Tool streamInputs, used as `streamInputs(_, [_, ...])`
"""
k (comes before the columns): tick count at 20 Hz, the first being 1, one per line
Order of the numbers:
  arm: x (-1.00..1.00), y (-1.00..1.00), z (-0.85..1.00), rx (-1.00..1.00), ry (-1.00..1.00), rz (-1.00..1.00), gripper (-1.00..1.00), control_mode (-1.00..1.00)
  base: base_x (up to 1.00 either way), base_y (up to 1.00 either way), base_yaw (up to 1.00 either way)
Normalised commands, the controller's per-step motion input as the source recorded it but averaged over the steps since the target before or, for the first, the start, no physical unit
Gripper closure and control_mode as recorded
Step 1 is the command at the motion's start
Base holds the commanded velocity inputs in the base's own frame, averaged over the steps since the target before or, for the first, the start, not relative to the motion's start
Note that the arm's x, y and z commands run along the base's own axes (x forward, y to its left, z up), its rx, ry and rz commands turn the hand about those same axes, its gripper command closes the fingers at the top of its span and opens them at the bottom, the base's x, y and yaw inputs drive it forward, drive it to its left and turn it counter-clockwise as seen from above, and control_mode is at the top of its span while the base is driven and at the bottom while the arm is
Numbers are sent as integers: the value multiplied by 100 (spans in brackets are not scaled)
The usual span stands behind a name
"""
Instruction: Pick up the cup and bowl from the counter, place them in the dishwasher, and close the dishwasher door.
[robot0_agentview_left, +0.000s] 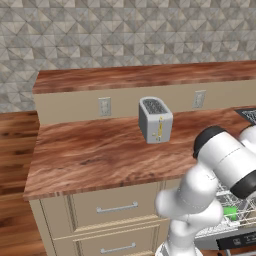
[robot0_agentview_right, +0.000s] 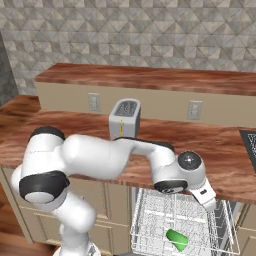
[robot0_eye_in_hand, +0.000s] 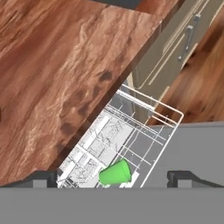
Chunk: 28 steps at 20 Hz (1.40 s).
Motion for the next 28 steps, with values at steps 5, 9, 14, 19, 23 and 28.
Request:
streamInputs(5, [0, 2, 0, 3, 0, 4, -100, -100, 0, 0, 0])
streamInputs(9, [1, 22, 5, 0, 0, 0, -100, -100, 0, 0, 0])
streamInputs(14, [0, 31, 37, 0, 0, 0, -100, -100, 0, 0, 0])
streamInputs(19, [8, 28, 9, 0, 0, 0, -100, -100, 0, 0, 0])
streamInputs(23, [28, 26, 0, 0, 0, 0, -100, -100, 0, 0, 0])
streamInputs(28, [36, 15, 0, 0, 0, 0, -100, -100, 0, 0, 0])
